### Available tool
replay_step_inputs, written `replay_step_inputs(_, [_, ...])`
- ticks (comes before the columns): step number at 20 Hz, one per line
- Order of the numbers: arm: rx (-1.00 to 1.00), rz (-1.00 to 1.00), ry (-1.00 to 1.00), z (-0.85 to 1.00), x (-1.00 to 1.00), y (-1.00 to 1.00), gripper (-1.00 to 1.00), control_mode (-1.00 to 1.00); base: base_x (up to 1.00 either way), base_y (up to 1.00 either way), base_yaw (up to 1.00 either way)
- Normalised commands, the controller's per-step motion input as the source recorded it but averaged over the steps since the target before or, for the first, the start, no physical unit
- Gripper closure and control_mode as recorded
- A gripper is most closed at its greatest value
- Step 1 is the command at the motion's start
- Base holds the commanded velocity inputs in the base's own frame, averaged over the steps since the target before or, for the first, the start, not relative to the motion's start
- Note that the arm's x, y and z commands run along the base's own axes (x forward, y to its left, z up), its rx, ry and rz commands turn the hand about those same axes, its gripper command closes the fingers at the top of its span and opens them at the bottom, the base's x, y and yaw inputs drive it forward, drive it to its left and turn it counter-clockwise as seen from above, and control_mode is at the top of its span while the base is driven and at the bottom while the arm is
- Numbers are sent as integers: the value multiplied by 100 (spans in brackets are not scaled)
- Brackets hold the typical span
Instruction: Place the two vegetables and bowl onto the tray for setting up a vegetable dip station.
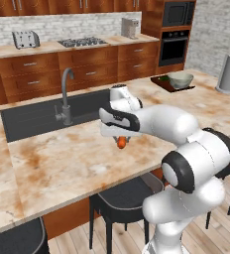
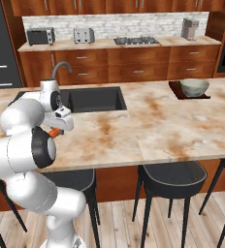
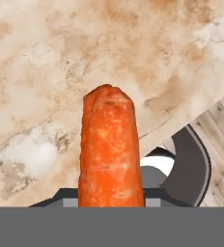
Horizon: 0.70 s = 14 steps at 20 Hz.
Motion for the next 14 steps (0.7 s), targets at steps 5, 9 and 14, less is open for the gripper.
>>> replay_step_inputs(5, [-1, -45, 0, 8, -29, -9, 100, -100, 0, 0, 0])
replay_step_inputs(9, [0, -38, 1, 11, -27, -14, 100, -100, 0, 0, 0])
replay_step_inputs(14, [-1, -28, 4, 7, -15, -4, 100, -100, 0, 0, 0])
